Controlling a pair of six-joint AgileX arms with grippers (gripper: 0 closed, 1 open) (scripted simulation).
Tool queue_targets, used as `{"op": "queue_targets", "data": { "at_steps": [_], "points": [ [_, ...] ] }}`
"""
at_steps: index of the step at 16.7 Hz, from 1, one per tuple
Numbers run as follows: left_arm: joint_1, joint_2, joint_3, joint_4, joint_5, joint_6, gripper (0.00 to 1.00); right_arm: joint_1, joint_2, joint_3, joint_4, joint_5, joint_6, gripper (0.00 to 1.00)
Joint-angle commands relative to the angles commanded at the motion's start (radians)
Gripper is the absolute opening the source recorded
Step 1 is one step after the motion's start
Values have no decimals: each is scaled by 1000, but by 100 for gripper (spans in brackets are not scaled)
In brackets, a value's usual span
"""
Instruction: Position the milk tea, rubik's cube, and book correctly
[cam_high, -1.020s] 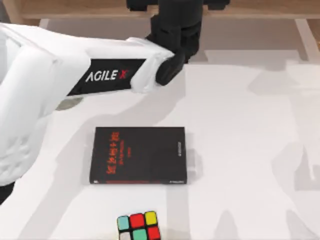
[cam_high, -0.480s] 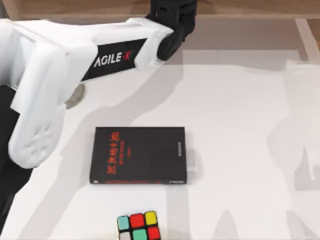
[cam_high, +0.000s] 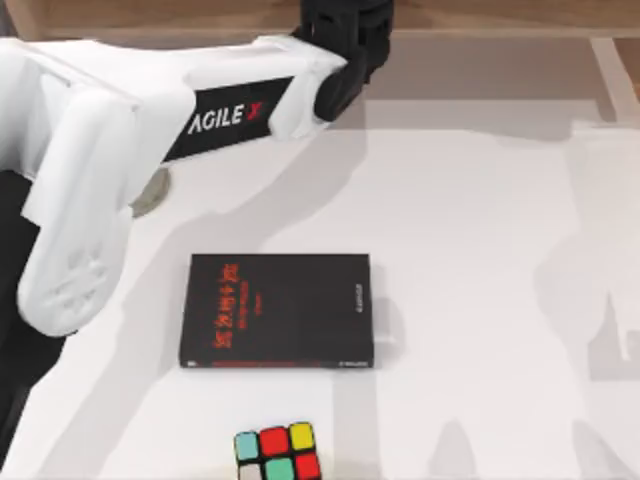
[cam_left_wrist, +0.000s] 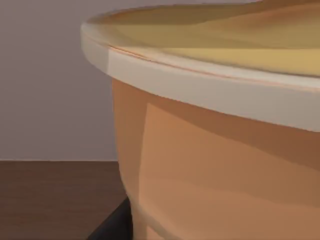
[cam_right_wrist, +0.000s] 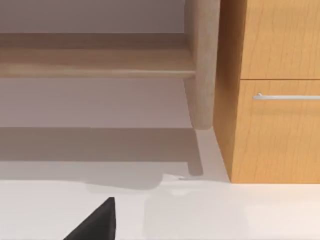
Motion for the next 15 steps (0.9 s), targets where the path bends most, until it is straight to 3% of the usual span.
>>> {"op": "queue_targets", "data": {
  "at_steps": [7,15],
  "points": [
    [0,0,0,0,0,0,2,0,0,0,0,0,0,100],
    [0,0,0,0,0,0,0,0,0,0,0,0,0,100]
  ]
}}
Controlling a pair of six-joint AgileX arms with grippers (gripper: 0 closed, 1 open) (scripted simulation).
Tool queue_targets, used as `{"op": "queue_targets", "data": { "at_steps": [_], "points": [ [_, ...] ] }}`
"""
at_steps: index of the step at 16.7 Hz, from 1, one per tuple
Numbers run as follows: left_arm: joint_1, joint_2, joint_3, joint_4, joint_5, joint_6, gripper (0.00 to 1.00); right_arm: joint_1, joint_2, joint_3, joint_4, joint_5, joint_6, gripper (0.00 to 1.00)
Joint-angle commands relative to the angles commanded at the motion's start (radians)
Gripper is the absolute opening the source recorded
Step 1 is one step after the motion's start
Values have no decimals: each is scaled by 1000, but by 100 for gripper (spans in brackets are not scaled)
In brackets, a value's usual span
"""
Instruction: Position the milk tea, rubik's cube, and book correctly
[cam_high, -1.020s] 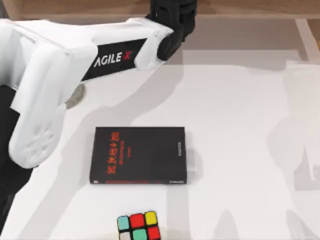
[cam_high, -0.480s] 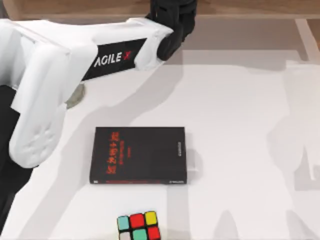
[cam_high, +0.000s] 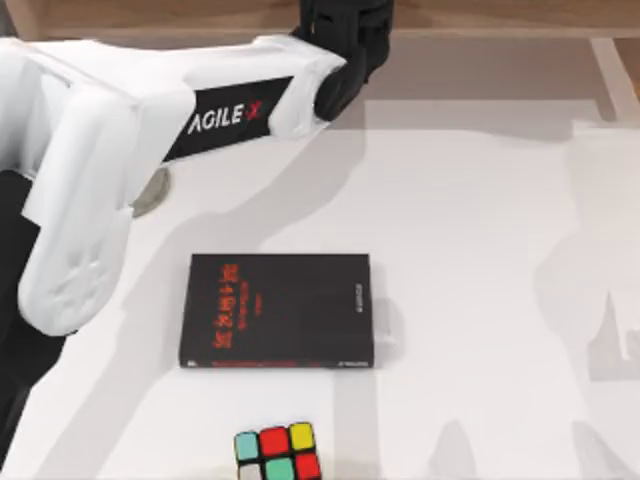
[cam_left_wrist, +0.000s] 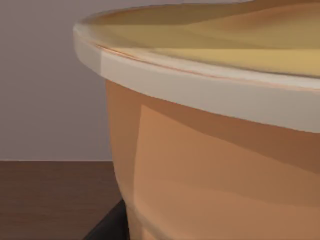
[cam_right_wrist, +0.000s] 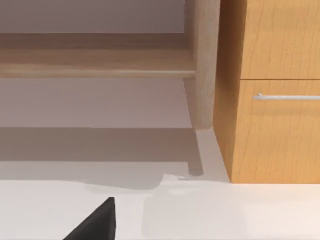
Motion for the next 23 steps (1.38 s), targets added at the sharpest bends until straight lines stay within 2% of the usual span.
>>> {"op": "queue_targets", "data": {
  "at_steps": [4,11,16,20,23],
  "points": [
    [-14,-37,-40,20,-12,6,0,0,0,0,0,0,0,100],
    [-86,-229,-358,122,-86,8,0,0,0,0,0,0,0,100],
    [-98,-257,-390,140,-98,6,0,0,0,0,0,0,0,100],
    [-117,-272,-417,165,-73,13,0,0,0,0,0,0,0,100],
    [-158,-298,-529,255,7,27,0,0,0,0,0,0,0,100]
  ]
}}
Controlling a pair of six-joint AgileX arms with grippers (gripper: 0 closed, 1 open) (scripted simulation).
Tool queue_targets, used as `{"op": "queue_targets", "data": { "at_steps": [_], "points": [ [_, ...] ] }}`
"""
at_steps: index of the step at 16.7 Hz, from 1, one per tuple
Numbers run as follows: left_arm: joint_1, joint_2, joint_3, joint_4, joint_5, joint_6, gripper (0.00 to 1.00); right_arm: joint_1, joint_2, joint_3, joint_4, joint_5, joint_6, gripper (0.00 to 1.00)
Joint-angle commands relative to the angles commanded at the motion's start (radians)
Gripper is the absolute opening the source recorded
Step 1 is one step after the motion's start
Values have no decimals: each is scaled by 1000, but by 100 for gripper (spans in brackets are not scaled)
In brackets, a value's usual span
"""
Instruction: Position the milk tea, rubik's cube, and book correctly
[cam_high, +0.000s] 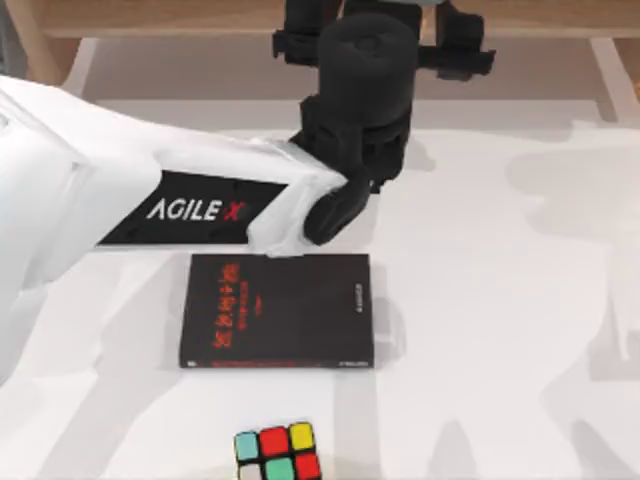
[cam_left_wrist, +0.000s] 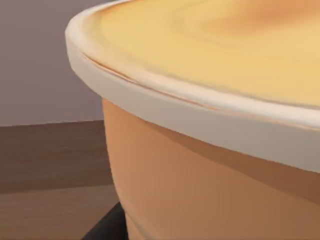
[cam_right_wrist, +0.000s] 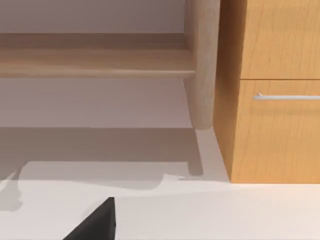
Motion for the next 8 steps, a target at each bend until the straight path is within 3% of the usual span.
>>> {"op": "queue_targets", "data": {
  "at_steps": [4,8],
  "points": [
    [34,-32,-247,159,158,11,0,0,0,0,0,0,0,100],
    [222,-63,-462,297,320,6,0,0,0,0,0,0,0,100]
  ]
}}
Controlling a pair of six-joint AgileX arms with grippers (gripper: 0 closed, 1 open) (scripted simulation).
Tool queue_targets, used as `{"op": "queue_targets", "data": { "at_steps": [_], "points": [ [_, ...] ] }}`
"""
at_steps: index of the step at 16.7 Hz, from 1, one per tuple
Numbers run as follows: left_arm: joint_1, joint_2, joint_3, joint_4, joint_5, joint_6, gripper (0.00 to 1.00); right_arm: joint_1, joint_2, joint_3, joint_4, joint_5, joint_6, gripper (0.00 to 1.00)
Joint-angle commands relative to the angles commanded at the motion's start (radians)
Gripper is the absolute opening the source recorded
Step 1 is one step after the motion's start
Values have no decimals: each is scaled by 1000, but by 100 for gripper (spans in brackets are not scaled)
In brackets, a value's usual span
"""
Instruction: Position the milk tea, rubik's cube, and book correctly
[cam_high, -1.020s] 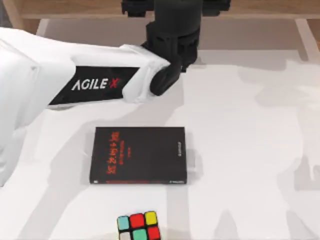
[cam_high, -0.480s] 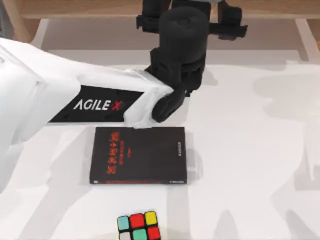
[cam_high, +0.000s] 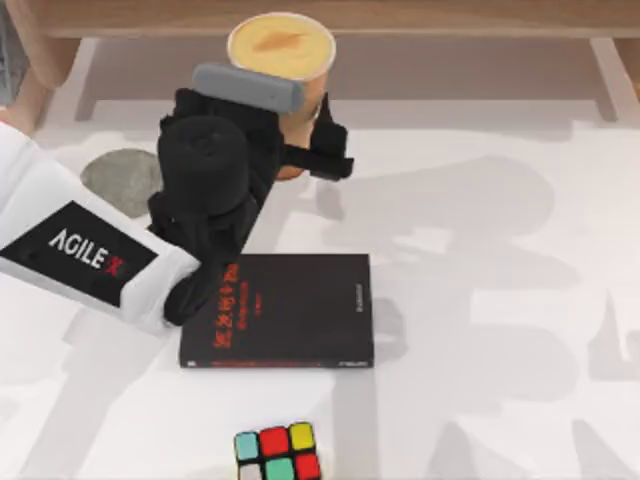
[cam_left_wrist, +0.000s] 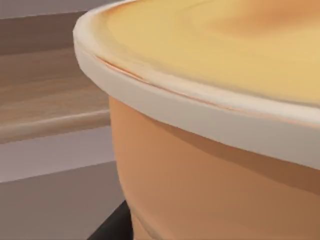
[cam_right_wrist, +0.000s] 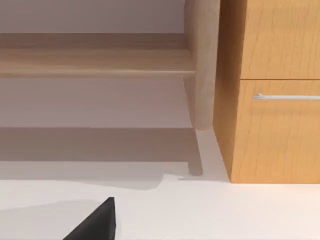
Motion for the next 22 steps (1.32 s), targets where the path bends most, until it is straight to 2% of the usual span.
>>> {"op": "queue_targets", "data": {
  "at_steps": [4,8,14,19,22],
  "points": [
    [265,-18,-108,81,103,-18,0,0,0,0,0,0,0,100],
    [389,-21,-119,103,133,-35,0,0,0,0,0,0,0,100],
    [389,-18,-118,103,133,-31,0,0,0,0,0,0,0,100],
    [325,-40,-117,221,186,32,0,0,0,0,0,0,0,100],
    [324,3,-118,266,184,30,0,0,0,0,0,0,0,100]
  ]
}}
